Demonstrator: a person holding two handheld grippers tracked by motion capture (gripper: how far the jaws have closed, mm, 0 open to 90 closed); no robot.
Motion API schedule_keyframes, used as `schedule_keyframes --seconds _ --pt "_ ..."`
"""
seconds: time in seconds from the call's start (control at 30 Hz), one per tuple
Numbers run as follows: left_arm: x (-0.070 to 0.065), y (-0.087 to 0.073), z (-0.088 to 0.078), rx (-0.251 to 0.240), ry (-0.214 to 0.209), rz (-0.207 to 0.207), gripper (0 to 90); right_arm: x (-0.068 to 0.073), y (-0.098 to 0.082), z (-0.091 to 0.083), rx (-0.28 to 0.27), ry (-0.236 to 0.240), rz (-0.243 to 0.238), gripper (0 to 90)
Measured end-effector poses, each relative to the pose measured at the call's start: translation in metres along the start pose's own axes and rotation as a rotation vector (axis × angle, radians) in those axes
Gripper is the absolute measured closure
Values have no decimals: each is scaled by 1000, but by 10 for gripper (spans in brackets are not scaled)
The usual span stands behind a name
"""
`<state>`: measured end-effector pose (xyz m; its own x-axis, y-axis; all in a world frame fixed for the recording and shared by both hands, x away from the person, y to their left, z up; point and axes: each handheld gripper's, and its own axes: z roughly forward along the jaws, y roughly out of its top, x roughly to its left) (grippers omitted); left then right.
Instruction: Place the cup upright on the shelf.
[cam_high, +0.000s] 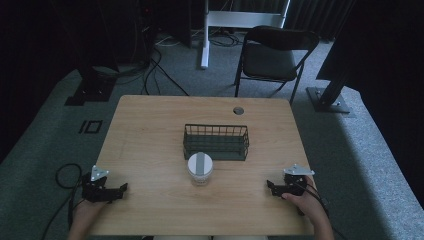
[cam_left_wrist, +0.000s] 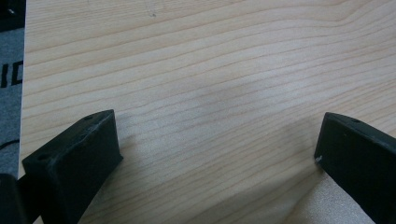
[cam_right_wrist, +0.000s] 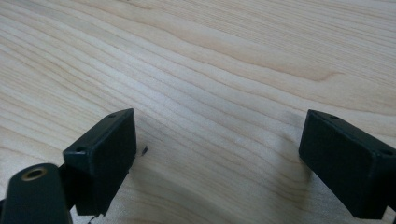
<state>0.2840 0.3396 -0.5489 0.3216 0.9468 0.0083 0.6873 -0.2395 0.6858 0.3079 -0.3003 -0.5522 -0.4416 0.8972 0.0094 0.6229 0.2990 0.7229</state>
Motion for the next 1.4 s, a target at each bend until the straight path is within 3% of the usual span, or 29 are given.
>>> schedule_keyframes --seconds 0.63,0.97,1.4 --pt "1 0 0 1 -7 6 1 1 0 0 -3 -1 -3 112" --pt "1 1 1 1 -8 7 0 -1 1 -4 8 -25 6 114" --pt "1 1 1 1 -9 9 0 6 18 -14 -44 -3 -11 115"
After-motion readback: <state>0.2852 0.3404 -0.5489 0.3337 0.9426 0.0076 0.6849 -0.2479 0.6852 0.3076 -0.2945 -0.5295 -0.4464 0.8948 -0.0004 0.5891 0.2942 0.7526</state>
